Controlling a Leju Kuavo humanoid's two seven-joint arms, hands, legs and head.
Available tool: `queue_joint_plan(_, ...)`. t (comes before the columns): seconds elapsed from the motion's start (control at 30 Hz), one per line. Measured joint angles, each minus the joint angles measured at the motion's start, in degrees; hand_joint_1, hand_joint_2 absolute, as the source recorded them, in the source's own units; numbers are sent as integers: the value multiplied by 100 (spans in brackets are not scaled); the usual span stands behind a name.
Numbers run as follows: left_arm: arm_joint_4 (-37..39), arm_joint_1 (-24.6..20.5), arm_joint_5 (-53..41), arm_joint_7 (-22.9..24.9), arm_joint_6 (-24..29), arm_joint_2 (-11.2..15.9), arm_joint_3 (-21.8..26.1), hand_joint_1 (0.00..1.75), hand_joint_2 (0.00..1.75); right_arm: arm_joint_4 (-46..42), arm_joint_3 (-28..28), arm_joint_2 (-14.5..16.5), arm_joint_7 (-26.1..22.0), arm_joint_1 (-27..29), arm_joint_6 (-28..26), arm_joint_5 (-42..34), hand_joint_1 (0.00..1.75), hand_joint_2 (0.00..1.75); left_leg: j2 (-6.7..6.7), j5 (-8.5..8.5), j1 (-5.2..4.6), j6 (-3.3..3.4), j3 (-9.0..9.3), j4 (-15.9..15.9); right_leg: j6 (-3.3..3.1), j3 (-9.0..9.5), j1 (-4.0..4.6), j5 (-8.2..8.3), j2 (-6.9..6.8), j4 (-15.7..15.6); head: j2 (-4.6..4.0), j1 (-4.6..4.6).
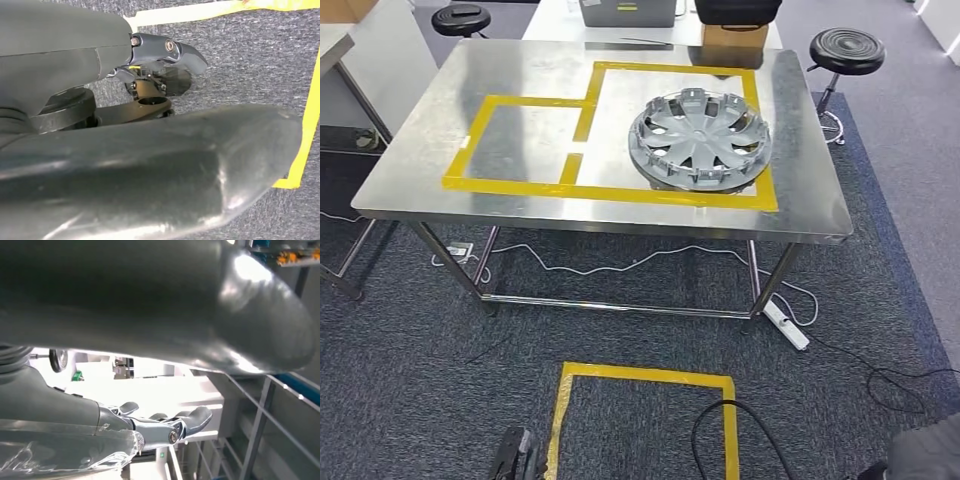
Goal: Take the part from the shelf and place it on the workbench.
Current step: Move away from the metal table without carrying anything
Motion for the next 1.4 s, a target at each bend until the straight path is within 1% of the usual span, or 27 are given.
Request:
queue_joint_plan(0.07,0,7,-17,-35,26,-1,0,0,175,-27,0,4,-4,2,0,-38,0,0,-2,98,4,-67,-36,2,-103,-8,24,-22,15,-119,0,-3)
queue_joint_plan(0.1,0,11,-44,-56,71,-2,-3,0,175,-32,0,6,-4,6,0,-64,0,0,-2,92,15,-105,-62,10,-158,-73,23,20,9,-108,0,2)
queue_joint_plan(0.13,0,18,-83,-80,126,0,-10,0,175,-30,0,7,-4,12,1,-116,0,0,-3,-18,24,-138,-109,77,-219,-129,21,75,2,-99,1,-7)
queue_joint_plan(0.17,0,24,-126,-107,182,7,-22,0,175,-23,0,7,-3,19,1,-184,0,0,-4,-240,29,-167,-189,259,-272,-196,15,141,-6,-102,1,-16)
queue_joint_plan(0.23,0,28,-182,-140,237,31,-48,0,175,-4,0,7,-2,29,2,-300,0,0,-5,-839,33,-204,-414,945,-327,-348,16,279,-11,-98,1,-36)
queue_joint_plan(0.27,0,29,-191,-147,243,47,-57,0,131,3,0,6,-2,33,2,-338,0,0,-5,-1044,33,-213,-510,1329,-332,-433,21,349,-10,-93,1,-38)
queue_joint_plan(0.3,0,30,-194,-150,245,62,-64,0,87,10,0,5,-2,37,2,-369,0,0,-5,-1107,33,-216,-542,1595,-330,-520,25,410,-9,-88,1,-38)
queue_joint_plan(0.37,0,33,-198,-161,239,86,-80,0,0,26,0,5,-2,43,2,-451,0,0,-5,-869,32,-200,-345,1598,-310,-699,30,523,-5,-79,1,-38)
queue_joint_plan(0.43,0,31,-200,-189,233,100,-92,0,0,39,0,4,-1,45,2,-513,0,0,-5,-589,29,-162,221,924,-271,-830,36,625,-2,-74,1,-39)
queue_joint_plan(0.5,0,21,-198,-217,232,106,-94,0,0,46,0,-1,-1,45,2,-544,0,0,-8,-618,19,-113,769,135,-222,-906,54,721,-7,-65,1,-35)
queue_joint_plan(0.57,0,16,-193,-227,228,107,-94,0,0,56,1,-10,0,44,1,-573,0,0,-11,-697,6,-62,907,-189,-166,-963,60,817,-21,-66,1,-30)
queue_joint_plan(0.63,0,32,-192,-217,212,102,-93,0,0,64,10,-26,1,39,2,-595,0,0,-5,-664,19,8,859,-208,-106,-1041,48,793,-24,-7,1,-24)
queue_joint_plan(0.67,0,41,-191,-204,210,96,-93,0,0,69,21,-39,1,35,2,-605,0,0,2,-638,29,50,848,-215,-74,-1118,40,671,-22,165,1,-12)
queue_joint_plan(0.77,0,43,-179,-144,326,67,-91,0,0,79,46,-63,0,28,0,-630,0,0,19,-581,32,118,802,-215,6,-1568,25,77,-20,1317,1,16)
queue_joint_plan(0.8,0,45,-178,-121,378,57,-90,0,0,80,46,-64,1,30,0,-620,0,0,22,-571,29,123,788,-210,17,-1669,24,-25,-21,1612,1,16)
queue_joint_plan(0.83,0,46,-196,-104,423,52,-90,0,0,80,46,-65,1,34,0,-595,0,0,23,-565,27,123,780,-203,16,-1656,24,-17,-21,1680,1,16)
queue_joint_plan(0.87,0,46,-227,-107,469,50,-94,0,0,74,46,-65,1,37,0,-558,0,0,22,-563,26,122,778,-195,7,-1527,24,88,-21,1516,1,15)
queue_joint_plan(0.93,0,45,-287,-216,624,49,-114,0,0,45,46,-64,0,48,0,-475,0,0,14,-573,22,106,785,-175,-31,-1036,27,407,-21,709,1,16)
queue_joint_plan(1.0,0,37,-298,-422,843,44,-137,0,0,-1,46,-61,-1,68,0,-421,0,0,6,-588,1,64,755,-130,-74,-687,36,529,-17,93,1,14)
queue_joint_plan(1.1,0,23,-329,-504,969,44,-155,0,0,-64,48,-52,-3,120,0,-350,0,0,13,-583,-12,-23,692,-98,-151,-683,44,504,4,1,1,2)
queue_joint_plan(1.17,0,20,-386,-427,996,54,-181,0,0,-94,60,-49,-4,137,0,-336,0,0,10,-726,-8,-88,604,73,-211,-696,18,524,-1,-21,1,-10)
queue_joint_plan(1.2,0,19,-408,-381,1021,60,-193,0,0,-102,67,-48,-4,135,0,-349,0,0,6,-888,-4,-117,484,324,-237,-702,4,536,-8,-34,1,-19)
queue_joint_plan(1.27,0,23,-432,-307,1078,69,-213,0,0,-109,82,-49,-4,128,0,-389,0,0,3,-1287,10,-162,92,1129,-269,-733,-3,552,-17,-34,1,-35)
queue_joint_plan(1.3,0,29,-434,-291,1095,75,-219,0,0,-109,87,-50,-4,125,0,-409,0,0,4,-1396,16,-176,-77,1467,-274,-748,-3,559,-17,-32,1,-36)
queue_joint_plan(1.33,0,36,-437,-281,1105,83,-226,0,0,-110,93,-52,-4,123,0,-422,0,0,4,-1397,22,-187,-167,1640,-273,-760,-4,566,-16,-29,1,-36)
queue_joint_plan(1.37,0,40,-439,-277,1111,91,-232,0,0,-110,101,-54,-4,120,0,-428,0,0,4,-1289,29,-194,-150,1596,-268,-766,-5,573,-14,-24,1,-37)
queue_joint_plan(1.4,0,39,-442,-273,1114,99,-238,0,0,-110,110,-57,-4,116,0,-429,0,0,4,-1096,39,-198,-31,1347,-256,-768,-9,579,-10,-17,1,-36)
